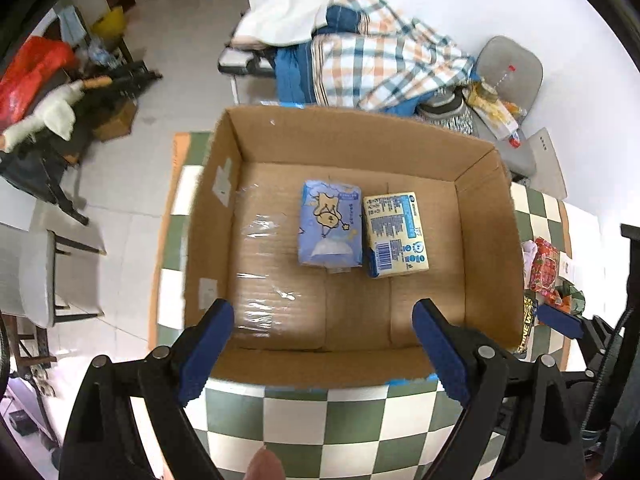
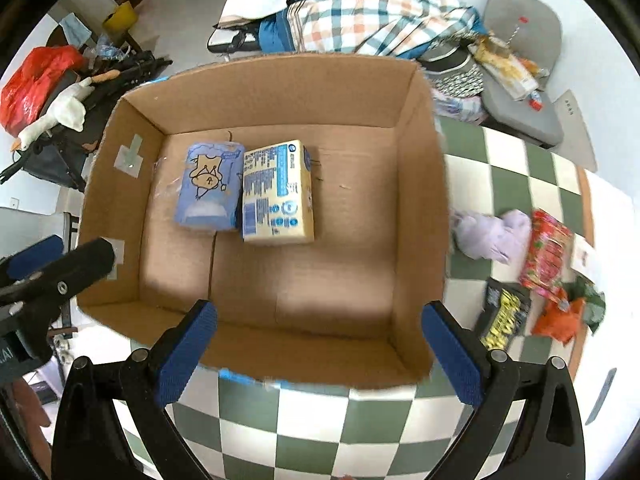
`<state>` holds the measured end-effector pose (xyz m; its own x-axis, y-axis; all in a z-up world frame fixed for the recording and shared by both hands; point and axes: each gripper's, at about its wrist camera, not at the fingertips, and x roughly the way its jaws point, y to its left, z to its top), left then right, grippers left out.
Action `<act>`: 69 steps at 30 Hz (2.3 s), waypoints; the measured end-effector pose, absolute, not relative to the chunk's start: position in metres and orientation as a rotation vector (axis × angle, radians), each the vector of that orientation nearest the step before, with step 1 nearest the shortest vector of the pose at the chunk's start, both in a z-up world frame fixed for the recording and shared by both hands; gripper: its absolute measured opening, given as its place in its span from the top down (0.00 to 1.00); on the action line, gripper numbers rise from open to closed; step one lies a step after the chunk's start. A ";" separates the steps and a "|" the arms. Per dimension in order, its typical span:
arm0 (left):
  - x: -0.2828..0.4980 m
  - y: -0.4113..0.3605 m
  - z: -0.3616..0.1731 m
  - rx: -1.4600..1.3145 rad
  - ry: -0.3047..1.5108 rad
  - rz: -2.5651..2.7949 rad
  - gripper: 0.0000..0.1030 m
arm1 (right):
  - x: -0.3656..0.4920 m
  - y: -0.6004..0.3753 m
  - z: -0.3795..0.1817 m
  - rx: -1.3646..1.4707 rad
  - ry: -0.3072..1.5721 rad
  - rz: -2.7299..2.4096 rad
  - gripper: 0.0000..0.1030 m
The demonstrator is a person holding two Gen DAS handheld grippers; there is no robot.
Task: Organize soft objects
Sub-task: 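Lift both tools out of the box back toward the table, then grasp the black shoe-wipes pack with the left tool while the right tool grasps the orange bag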
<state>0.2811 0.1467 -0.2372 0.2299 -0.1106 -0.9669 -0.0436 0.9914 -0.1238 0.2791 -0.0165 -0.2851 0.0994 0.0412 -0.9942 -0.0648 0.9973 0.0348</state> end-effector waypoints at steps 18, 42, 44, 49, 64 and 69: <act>0.190 0.138 -0.134 -0.105 1.151 -0.047 0.11 | 0.184 -0.020 -0.162 0.041 1.243 0.136 0.00; 0.277 -0.178 -0.269 0.264 1.474 -0.223 0.11 | 0.176 -0.433 -0.331 1.103 1.418 -0.379 0.02; 0.284 -0.187 -0.286 0.277 1.503 -0.213 0.11 | 0.180 -0.447 -0.357 1.183 1.423 -0.420 0.04; 0.293 -0.192 -0.315 0.279 1.570 -0.195 0.11 | 0.190 -0.463 -0.407 1.331 1.464 -0.478 0.36; 0.286 -0.231 -0.386 0.202 1.760 -0.307 0.11 | 0.198 -0.443 -0.400 0.428 1.870 -0.141 0.57; 0.282 -0.242 -0.417 0.198 1.831 -0.315 0.11 | 0.199 -0.454 -0.390 0.560 1.762 -0.183 0.27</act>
